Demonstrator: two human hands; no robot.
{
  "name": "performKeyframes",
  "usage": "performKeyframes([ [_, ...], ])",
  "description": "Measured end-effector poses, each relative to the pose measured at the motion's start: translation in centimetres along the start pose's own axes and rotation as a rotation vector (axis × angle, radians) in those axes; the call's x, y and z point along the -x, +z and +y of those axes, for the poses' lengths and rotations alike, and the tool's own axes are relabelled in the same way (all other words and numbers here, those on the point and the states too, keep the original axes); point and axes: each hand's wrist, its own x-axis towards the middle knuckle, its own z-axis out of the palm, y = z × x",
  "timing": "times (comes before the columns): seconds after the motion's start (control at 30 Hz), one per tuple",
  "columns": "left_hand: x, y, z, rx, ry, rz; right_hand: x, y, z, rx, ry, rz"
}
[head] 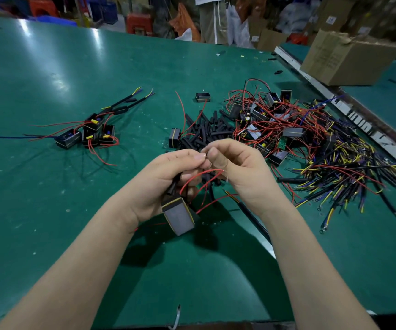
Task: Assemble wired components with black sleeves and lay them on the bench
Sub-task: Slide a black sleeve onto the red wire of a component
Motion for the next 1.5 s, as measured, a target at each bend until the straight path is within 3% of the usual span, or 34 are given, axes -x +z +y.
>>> performKeyframes([
  [0.13,0.2,0.2,0.0,0.031,0.007,-0.043,0.0,0.4,-0.1,-0.021,-0.020,0.015],
  [0.3,0.6,0.4,0.3,0.144,-0.079,-0.176,0.1,0.5,-0.3,-0.140,0.001,-0.090],
  [0.5,0.6,0.6,0.2,0.240,-0.084,-0.173,0.0,1.3,-0.1,-0.221,0.035,-0.032],
  [0.67,0.2,0.0,0.4,0.193,-0.033,-0.050,-0.2,0.1,0.0,0.287,-0.024,0.117],
  [0.8,0.1,-0.4,0.4,0.182,-0.027,-0.036,0.1,-0.8,-0.8,0.209,-0.051,0.171],
  [1.03,0.0,-0.4,-0.3,0.071,-0.031,-0.083,0.2,-0.1,-0.6,0.140,-0.003,-0.007],
  [1.13,-0.2,-0.3,-0.4,-0.019,-0.032,-0.061,0.1,-0.5,-0.5,0.212,0.034,0.021],
  [1.27,-0.2,-0.1,-0.7,-0.184,-0.004,0.043,-0.1,-1.0,-0.5,0.386,0.221,0.044],
  [1.4,-0.1,-0.2,-0.6,-0.256,-0.004,0.081,0.0,-1.0,-0.8,0.189,0.441,-0.068],
  [1.5,0.0,-0.3,-0.1,-0.214,-0.001,0.080,0.0,-1.4,-1.0,0.013,0.404,-0.111],
])
